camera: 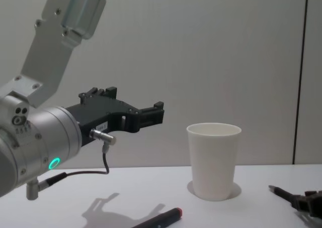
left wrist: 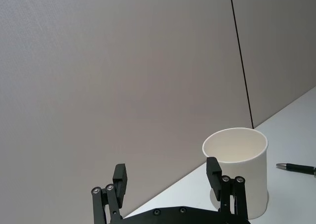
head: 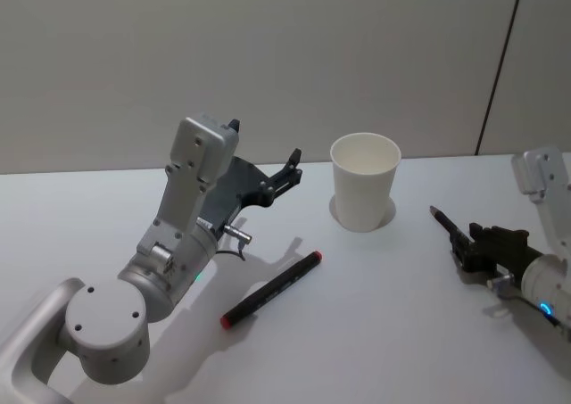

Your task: Place the pen into the pen holder.

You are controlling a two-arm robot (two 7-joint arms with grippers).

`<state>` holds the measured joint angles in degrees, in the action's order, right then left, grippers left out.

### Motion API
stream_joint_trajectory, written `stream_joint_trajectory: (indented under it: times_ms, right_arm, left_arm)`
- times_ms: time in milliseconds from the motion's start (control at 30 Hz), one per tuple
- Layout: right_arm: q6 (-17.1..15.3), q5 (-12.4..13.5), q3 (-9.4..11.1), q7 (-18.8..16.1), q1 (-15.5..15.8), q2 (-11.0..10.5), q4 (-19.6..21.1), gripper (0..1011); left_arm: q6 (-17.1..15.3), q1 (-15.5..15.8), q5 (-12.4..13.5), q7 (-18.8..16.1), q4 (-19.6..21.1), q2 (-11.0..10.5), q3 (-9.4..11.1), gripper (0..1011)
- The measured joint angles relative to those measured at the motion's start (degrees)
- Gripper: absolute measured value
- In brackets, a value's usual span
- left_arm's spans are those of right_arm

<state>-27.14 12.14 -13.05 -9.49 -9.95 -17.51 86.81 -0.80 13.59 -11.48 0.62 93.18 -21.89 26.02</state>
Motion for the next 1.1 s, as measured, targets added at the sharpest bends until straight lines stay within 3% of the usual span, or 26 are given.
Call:
stream_joint_trajectory:
  times_ms: [800, 1100]
  right_arm:
    - [0.1, 0.2, 0.1, 0.4, 0.0, 0.0, -0.1, 146]
    - [3.1, -1.5, 0.3, -0.5, -0.1, -0.4, -0.7, 134]
  left_arm:
    - [0.0, 0.0, 0.0, 0.0, 0.0, 0.0, 0.0, 1001]
    - [0.0, 0.0, 0.0, 0.0, 0.0, 0.0, 0.0, 1001]
